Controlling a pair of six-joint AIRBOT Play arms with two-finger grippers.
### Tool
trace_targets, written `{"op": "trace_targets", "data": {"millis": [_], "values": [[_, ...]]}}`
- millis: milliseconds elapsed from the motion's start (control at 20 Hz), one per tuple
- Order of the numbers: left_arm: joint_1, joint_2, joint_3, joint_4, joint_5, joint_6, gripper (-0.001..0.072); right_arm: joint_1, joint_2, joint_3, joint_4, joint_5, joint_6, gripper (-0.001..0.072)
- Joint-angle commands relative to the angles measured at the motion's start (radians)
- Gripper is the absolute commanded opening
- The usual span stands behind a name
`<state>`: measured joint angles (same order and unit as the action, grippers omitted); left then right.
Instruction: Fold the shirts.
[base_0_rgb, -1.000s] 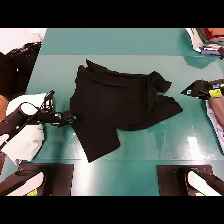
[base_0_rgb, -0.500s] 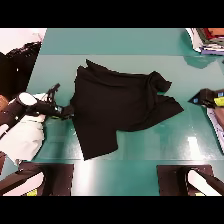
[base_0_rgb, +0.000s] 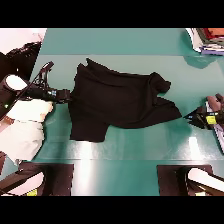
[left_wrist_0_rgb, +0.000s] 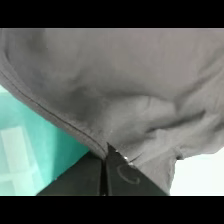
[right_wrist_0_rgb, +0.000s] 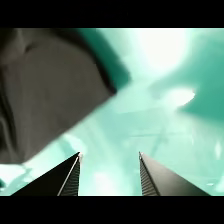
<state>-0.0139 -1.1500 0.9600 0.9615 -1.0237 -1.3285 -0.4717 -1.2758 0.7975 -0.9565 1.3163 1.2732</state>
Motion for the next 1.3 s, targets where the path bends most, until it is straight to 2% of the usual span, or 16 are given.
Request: {"op": "trace_targets", "data": {"millis": [0,200,250,400,550,700,1000,1150,1250], "values": [[0.000,-0.001,0.010,0.004,0.013,0.001,0.0024,0.048,-0.125,0.024,0.069,-0.058,-0.027,0.0406],[0.000,-0.001,0.010,0.004,0.013,0.001,0.0024,0.158,-0.199,0.105,0.068,-0.077,-0.026,0.0390],[0.000,-0.001,0.010,0.004,0.011,-0.004,0.0024,0.178,-0.205,0.117,0.066,-0.084,-0.025,0.0268],[0.000,0.000,0.010,0.004,-0.019,-0.065,0.0024,0.220,-0.206,0.144,0.065,-0.065,-0.026,0.0020],[0.000,0.051,0.026,0.010,-0.047,-0.083,0.0024,0.245,-0.151,0.196,0.072,-0.014,-0.026,0.0020],[0.000,0.155,0.173,0.034,-0.083,-0.098,0.0024,0.267,-0.015,0.354,0.076,0.011,-0.018,0.0020],[0.000,0.270,0.781,0.091,-0.069,-0.078,0.0025,0.268,0.245,0.844,0.071,-0.085,0.002,0.0020],[0.000,0.270,1.086,0.108,-0.041,-0.078,0.0024,0.225,0.360,1.005,0.070,-0.166,0.002,0.0020],[0.000,0.270,1.212,0.108,-0.007,-0.079,0.0024,0.170,0.423,1.077,0.064,-0.183,0.002,0.0020]]}}
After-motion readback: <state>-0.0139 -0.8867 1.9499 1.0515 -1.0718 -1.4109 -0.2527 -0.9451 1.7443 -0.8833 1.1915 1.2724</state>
